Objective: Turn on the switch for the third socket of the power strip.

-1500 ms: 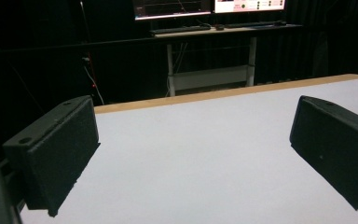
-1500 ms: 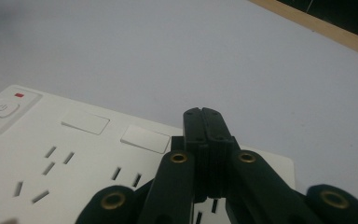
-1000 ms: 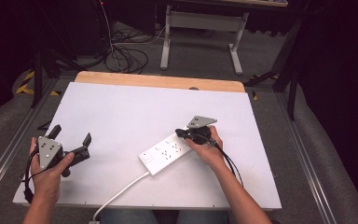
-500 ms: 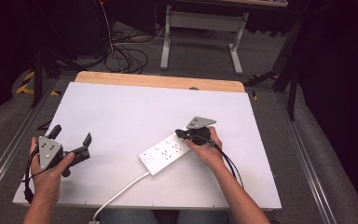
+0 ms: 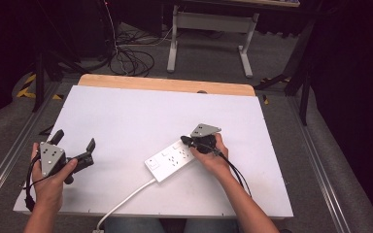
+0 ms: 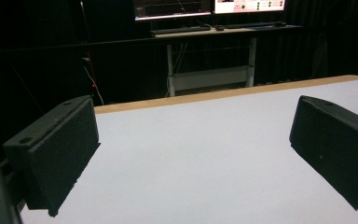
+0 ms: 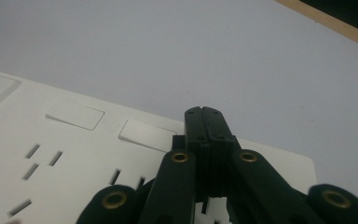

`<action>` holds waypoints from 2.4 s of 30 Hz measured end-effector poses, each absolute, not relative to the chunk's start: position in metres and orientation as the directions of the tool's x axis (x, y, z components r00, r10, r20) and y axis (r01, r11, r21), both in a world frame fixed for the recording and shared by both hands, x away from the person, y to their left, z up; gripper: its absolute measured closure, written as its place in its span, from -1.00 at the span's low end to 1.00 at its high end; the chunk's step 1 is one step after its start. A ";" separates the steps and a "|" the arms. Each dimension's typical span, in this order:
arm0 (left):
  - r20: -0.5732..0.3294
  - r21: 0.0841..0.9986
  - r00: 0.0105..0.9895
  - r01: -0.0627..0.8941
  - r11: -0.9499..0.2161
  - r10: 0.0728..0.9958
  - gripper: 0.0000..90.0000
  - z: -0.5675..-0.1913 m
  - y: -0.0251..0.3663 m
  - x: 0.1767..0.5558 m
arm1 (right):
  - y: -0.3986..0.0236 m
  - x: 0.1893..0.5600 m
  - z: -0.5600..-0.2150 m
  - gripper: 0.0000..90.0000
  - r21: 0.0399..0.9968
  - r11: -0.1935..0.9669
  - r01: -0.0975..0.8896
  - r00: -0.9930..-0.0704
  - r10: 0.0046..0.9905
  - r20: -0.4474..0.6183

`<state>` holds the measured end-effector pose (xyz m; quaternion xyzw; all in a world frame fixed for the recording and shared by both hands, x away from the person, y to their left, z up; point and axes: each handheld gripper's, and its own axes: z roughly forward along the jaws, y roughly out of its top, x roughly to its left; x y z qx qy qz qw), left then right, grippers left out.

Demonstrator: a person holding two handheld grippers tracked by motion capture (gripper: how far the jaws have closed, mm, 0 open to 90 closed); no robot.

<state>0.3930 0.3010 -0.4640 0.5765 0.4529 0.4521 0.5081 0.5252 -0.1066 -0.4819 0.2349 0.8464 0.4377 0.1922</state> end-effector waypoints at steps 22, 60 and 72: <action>0.060 0.996 0.185 0.061 -0.072 0.981 -0.96 -0.464 0.301 0.392 | -0.109 0.525 -0.483 1.00 0.835 0.498 0.232 -0.811 0.573 -0.116; 0.049 0.996 0.177 0.065 -0.061 0.983 -0.96 -0.464 0.304 0.392 | -0.116 0.523 -0.471 0.94 0.863 0.452 0.225 -0.802 0.589 -0.100; 0.049 0.996 0.178 0.066 -0.062 0.983 -0.96 -0.464 0.303 0.392 | -0.120 0.517 -0.464 0.87 0.881 0.421 0.216 -0.806 0.586 -0.083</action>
